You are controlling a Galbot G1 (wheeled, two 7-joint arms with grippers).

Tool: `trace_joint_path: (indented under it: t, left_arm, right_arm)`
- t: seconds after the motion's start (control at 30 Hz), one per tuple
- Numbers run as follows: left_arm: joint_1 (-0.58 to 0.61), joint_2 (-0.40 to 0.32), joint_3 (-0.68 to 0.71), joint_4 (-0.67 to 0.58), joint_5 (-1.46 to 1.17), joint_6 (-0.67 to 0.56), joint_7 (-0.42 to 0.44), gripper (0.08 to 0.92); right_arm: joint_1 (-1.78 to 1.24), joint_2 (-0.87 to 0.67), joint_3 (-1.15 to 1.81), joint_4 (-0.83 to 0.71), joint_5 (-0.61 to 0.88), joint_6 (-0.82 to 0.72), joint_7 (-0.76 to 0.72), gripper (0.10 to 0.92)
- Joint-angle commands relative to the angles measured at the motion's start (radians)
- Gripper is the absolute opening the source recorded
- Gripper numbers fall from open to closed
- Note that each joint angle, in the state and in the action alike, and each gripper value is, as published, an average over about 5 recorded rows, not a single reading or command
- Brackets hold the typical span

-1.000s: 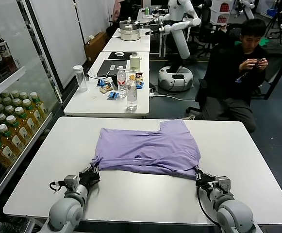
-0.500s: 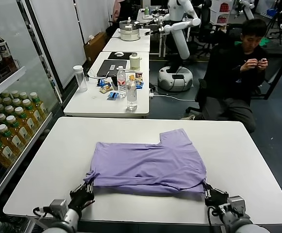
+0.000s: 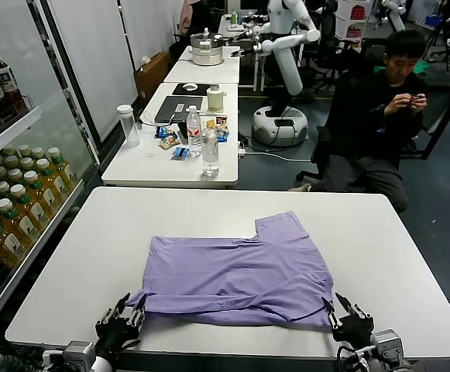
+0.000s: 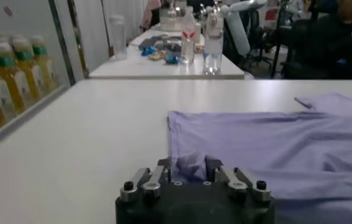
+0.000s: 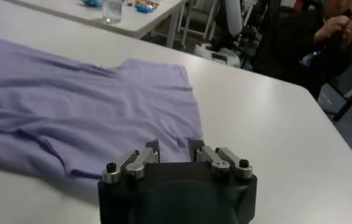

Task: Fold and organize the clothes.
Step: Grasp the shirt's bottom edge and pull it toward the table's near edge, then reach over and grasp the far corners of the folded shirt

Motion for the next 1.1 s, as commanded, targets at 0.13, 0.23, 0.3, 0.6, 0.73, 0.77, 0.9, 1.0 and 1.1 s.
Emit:
trace_joint_path:
  t: [0.13, 0.23, 0.3, 0.6, 0.73, 0.77, 0.9, 1.0, 1.1]
  left_arm:
    - [-0.491, 0.082, 0.049, 0.343, -0.164, -0.065, -0.036, 0.660]
    - [-0.608, 0.090, 0.116, 0.477, -0.181, -0.066, -0.032, 0.745]
    - [-0.674, 0.085, 0.163, 0.553, -0.179, -0.065, -0.030, 0.791]
    - [-0.875, 0.019, 0.311, 0.836, -0.166, -0.050, -0.024, 0.823]
    - [-0.915, 0.003, 0.340, 0.897, -0.165, -0.037, -0.021, 0.823]
    - [-0.920, 0.002, 0.345, 0.906, -0.167, -0.032, -0.019, 0.823]
    - [-0.925, -0.001, 0.363, 0.916, -0.189, -0.019, -0.010, 0.823]
    - [-0.918, -0.002, 0.369, 0.900, -0.196, -0.013, -0.006, 0.823]
    - [-0.897, 0.004, 0.371, 0.871, -0.195, -0.006, -0.008, 0.823]
  right_arm:
    - [0.535, -0.003, -0.233, -0.321, 0.130, -0.041, 0.057, 0.727]
    - [0.704, 0.024, -0.313, -0.475, 0.135, -0.046, 0.063, 0.795]
    - [0.790, 0.047, -0.350, -0.559, 0.138, -0.046, 0.064, 0.813]
    - [1.036, 0.150, -0.462, -0.911, 0.138, -0.046, 0.064, 0.823]
    - [1.103, 0.191, -0.485, -1.014, 0.138, -0.046, 0.065, 0.823]
    - [1.112, 0.198, -0.487, -1.035, 0.138, -0.046, 0.065, 0.823]
    - [1.134, 0.225, -0.490, -1.101, 0.140, -0.046, 0.063, 0.823]
    - [1.145, 0.244, -0.489, -1.151, 0.141, -0.046, 0.061, 0.823]
    - [1.152, 0.261, -0.485, -1.197, 0.149, -0.046, 0.061, 0.823]
